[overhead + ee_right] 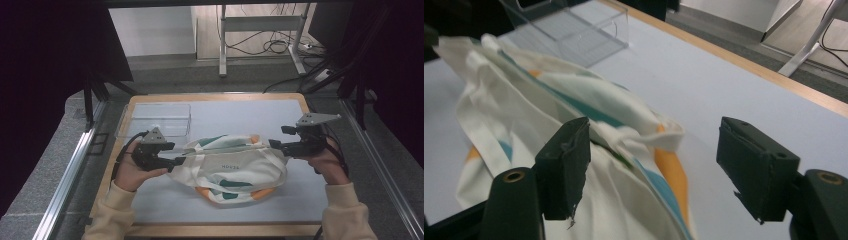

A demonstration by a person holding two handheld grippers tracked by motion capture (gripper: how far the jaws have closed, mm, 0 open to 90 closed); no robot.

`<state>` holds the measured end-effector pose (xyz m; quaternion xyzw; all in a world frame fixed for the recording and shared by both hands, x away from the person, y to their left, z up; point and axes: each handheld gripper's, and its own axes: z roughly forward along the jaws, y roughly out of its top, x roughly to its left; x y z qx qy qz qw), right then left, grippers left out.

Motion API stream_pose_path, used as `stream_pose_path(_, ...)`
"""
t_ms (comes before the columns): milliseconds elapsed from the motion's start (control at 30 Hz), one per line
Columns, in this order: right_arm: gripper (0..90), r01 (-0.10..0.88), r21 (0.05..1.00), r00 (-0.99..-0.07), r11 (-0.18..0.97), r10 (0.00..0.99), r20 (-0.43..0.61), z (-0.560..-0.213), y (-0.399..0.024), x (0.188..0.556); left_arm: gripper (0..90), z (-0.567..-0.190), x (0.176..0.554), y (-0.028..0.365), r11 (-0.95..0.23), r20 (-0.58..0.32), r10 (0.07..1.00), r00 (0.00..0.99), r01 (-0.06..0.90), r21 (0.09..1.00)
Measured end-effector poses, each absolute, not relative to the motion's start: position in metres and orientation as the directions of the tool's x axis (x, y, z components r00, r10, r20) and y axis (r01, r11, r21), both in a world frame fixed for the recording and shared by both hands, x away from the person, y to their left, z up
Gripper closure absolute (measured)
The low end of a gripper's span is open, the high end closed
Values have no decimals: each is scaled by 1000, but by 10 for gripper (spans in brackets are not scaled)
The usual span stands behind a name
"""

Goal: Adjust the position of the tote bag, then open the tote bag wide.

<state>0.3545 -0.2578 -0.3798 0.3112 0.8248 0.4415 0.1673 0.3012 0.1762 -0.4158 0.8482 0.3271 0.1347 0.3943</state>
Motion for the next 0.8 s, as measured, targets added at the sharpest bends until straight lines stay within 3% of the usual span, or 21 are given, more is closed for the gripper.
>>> stream_pose_path(200,269,366,833,-781,415,624,32,-385,-230,350,346,-418,300,172,-488,-30,646,763,443,752)
stream_pose_path(800,270,316,818,-832,480,555,-5,-397,-201,340,349,-419,303,169,-457,-34,662,749,438,774)
